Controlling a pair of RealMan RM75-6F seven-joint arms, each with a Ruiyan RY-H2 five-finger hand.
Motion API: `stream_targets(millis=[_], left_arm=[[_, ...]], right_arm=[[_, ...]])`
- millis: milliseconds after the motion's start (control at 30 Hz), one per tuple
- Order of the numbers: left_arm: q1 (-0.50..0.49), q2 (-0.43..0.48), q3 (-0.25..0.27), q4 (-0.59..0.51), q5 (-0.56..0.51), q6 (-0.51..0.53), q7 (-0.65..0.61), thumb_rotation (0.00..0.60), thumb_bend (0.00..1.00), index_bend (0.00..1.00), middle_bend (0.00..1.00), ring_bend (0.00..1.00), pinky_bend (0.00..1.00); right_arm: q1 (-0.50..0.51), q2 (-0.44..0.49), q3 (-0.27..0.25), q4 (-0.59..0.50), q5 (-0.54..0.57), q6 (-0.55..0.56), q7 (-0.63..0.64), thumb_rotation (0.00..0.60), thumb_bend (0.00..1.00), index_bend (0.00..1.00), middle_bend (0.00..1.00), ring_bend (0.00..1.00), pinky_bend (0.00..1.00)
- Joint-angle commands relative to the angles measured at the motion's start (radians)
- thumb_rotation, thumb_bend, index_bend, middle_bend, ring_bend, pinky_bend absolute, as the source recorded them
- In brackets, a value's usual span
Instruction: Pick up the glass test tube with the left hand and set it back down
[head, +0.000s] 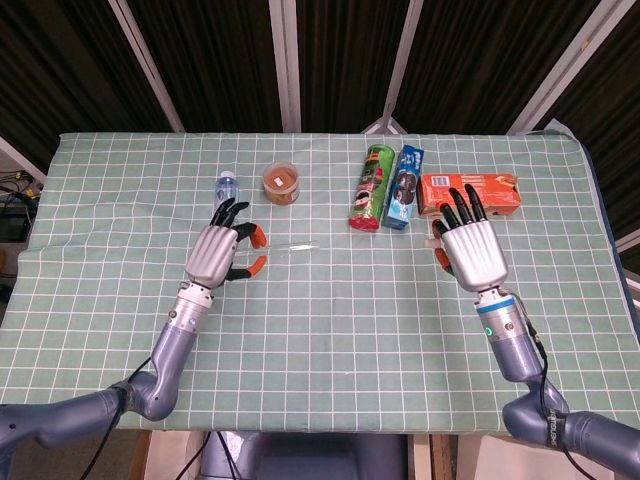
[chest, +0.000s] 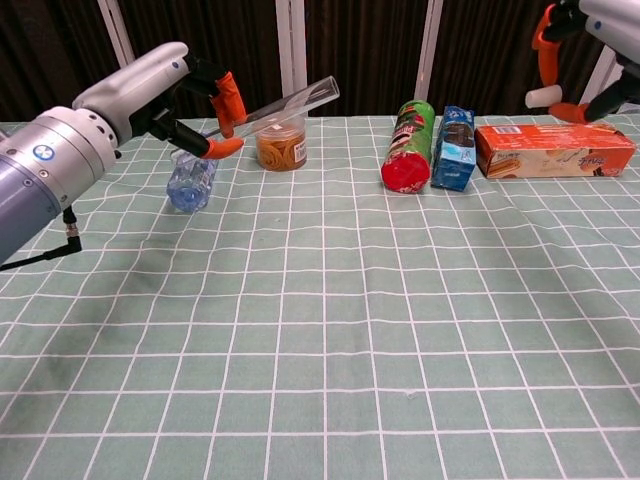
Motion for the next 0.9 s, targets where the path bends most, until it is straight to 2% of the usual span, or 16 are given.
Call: stream_targets(millis=[33, 433, 633, 900], left_arm=[[0.0, -0.02, -0.011, 0.018, -0.009, 0.01, -0.029, 0.6, 0.58, 0.6, 0.56, 0.13, 0.0], [-0.018, -0.105, -0.031, 0.146, -0.036, -0.007, -0.118, 0.6, 0.58, 0.6, 0.56, 0.13, 0.0], [-0.039, -0.128, -0.056, 0.168, -0.069, -0.036, -0.115, 0.6, 0.58, 0.6, 0.56, 0.13, 0.0], [-0.068, -0.141, -0.062, 0.186, -0.074, -0.064, -0.1, 0.6, 0.58, 0.6, 0.56, 0.13, 0.0]], right_arm=[[0.036, -0.03, 0.011, 0.039, -0.043, 0.025, -0.035, 0.6, 0.44, 0.61, 0.29, 0.12, 0.08], [0.078, -0.074, 0.004, 0.113, -0.104, 0.045, -0.077, 0.6, 0.44, 0.61, 0.29, 0.12, 0.08], [0.1, -0.094, -0.011, 0.176, -0.151, 0.053, -0.094, 0.6, 0.45, 0.61, 0.29, 0.12, 0.08], [0.142, -0.135, -0.009, 0.223, -0.175, 0.038, -0.105, 0.6, 0.45, 0.62, 0.29, 0.12, 0.08]])
